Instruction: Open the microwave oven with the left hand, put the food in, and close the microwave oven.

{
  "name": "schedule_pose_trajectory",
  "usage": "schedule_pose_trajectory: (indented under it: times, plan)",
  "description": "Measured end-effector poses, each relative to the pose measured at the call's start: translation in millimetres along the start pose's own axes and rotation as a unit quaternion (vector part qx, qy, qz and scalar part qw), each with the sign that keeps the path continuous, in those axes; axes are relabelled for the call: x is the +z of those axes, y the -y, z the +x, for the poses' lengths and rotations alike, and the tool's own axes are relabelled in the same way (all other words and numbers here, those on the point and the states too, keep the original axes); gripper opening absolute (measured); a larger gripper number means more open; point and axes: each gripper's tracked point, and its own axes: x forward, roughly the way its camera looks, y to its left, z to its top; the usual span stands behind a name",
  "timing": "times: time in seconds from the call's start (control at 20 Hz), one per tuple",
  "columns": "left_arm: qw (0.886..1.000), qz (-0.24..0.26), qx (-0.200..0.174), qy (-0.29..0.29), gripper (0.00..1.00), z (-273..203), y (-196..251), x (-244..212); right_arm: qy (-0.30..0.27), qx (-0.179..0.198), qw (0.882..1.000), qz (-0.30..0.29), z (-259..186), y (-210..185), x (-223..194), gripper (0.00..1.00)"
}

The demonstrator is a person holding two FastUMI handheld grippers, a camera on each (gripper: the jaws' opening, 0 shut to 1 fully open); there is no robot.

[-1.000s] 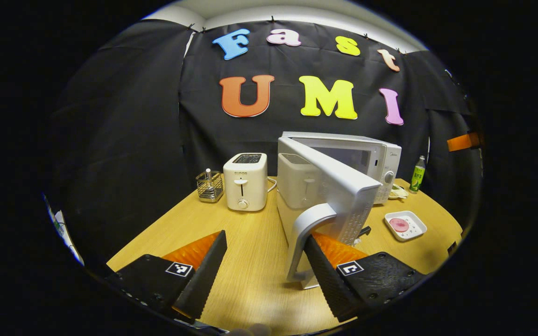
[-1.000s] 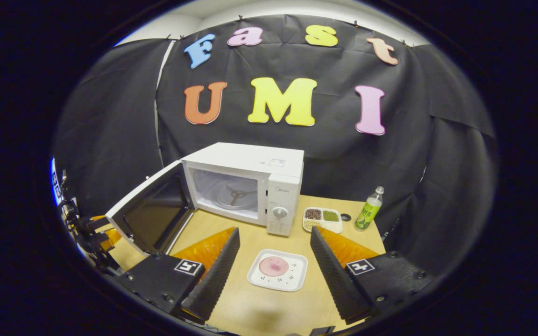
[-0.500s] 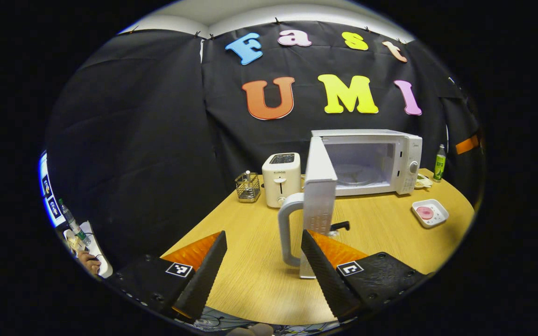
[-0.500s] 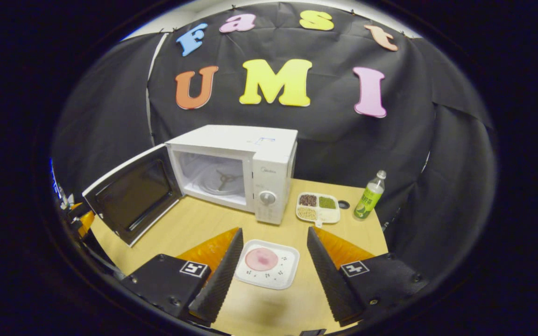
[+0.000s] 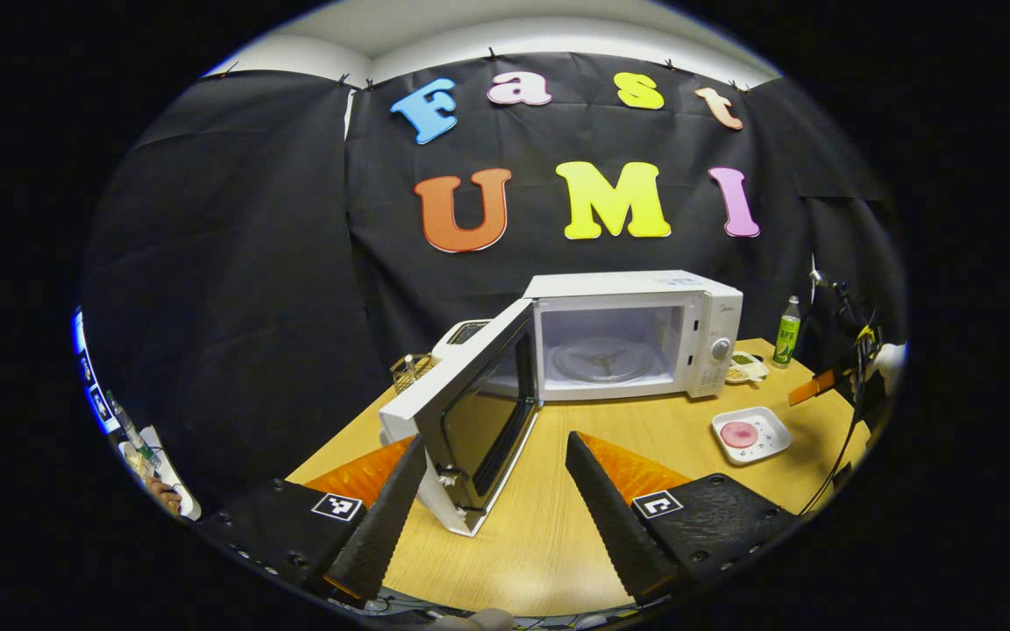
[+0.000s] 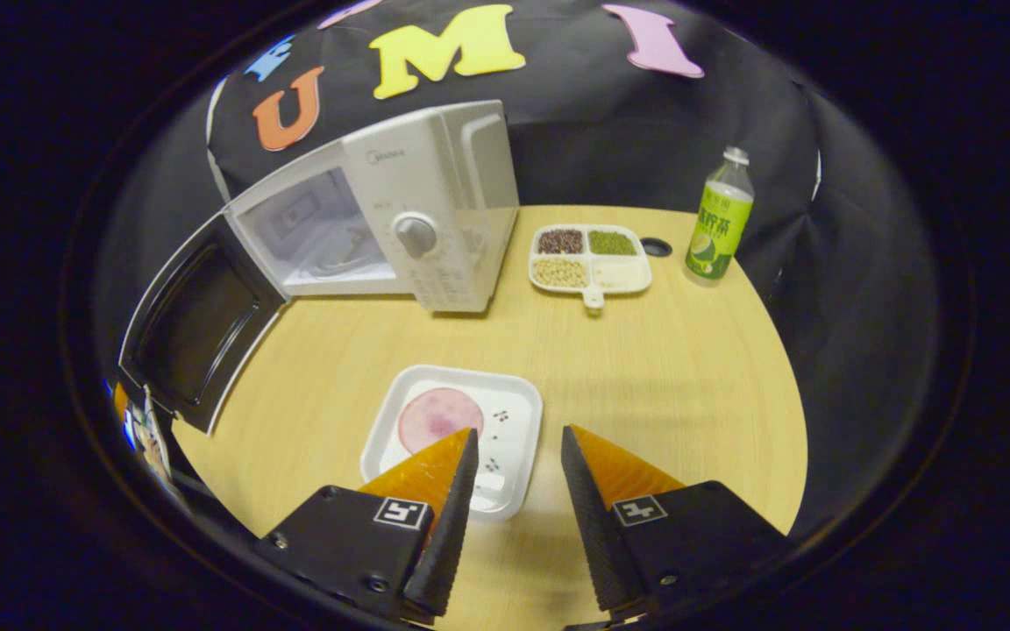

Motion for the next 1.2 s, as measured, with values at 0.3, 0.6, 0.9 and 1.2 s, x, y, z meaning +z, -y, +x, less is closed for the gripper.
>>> schedule_pose_trajectory:
  times: [0.3, 0.6, 0.9, 1.2]
  plan:
    - [1.000, 0.002, -0.025, 0.011, 0.96, 18.5, 38.8, 27.2, -0.078, 0.049, 0.995, 0.041, 40.4, -1.8, -21.8, 0.44]
    - [1.000, 0.002, -0.020, -0.001, 0.96, 29.0, 44.2, 24.1, -0.126, 0.052, 0.990, 0.047, 54.0, -7.0, -23.2, 0.24]
    - [1.000, -0.009, -0.007, -0.007, 0.96, 35.2, 32.2, 16.7, -0.162, 0.004, 0.986, 0.025, 56.4, -0.4, -26.0, 0.17]
    - [1.000, -0.019, 0.003, -0.010, 0.96, 36.3, 18.6, 7.2, -0.195, -0.010, 0.978, 0.069, 54.7, -1.1, -26.4, 0.04]
